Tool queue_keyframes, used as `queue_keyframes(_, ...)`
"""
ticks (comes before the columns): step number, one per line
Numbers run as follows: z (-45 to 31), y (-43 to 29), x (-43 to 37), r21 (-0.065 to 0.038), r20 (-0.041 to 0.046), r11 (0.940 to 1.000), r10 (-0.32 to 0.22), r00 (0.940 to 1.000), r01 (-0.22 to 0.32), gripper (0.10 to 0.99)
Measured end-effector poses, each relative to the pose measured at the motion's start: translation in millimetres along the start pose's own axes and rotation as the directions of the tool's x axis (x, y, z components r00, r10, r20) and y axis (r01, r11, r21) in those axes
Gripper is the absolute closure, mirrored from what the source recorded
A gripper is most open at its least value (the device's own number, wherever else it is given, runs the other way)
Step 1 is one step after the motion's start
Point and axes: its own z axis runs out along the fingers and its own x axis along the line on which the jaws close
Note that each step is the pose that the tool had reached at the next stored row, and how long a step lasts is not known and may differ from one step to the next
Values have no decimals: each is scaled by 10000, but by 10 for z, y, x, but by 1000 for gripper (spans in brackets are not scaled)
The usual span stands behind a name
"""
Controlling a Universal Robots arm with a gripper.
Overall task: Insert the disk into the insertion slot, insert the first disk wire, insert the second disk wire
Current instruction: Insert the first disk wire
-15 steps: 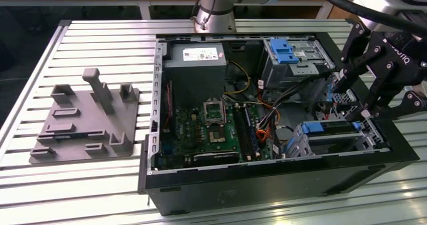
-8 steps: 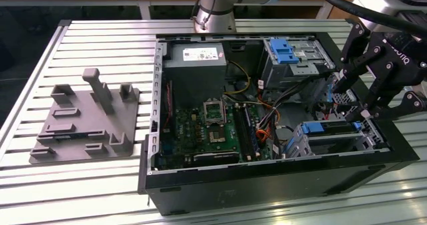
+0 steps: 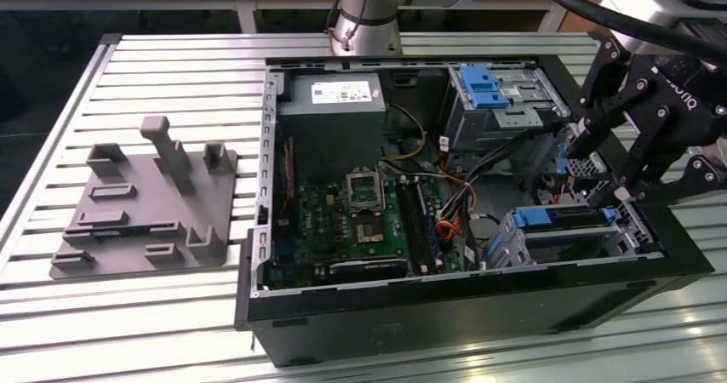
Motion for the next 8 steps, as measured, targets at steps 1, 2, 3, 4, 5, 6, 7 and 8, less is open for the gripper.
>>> queue_keyframes(1,0,0,0,0,-1,10000,-1,10000,1,529)
queue_keyframes(2,1,0,0,5,-1,10000,0,10000,0,529)
queue_keyframes(3,2,0,1,29,0,10000,1,10000,-1,529)
queue_keyframes(4,3,0,0,78,0,10000,2,10000,-2,529)
queue_keyframes(5,4,-1,0,137,0,9999,5,10000,-5,529)
queue_keyframes(6,5,0,0,200,-2,9998,16,10000,-16,529)
queue_keyframes(7,7,0,1,245,-1,9997,33,10000,-33,529)
queue_keyframes(8,10,-1,1,271,1,9996,63,10000,-63,529)
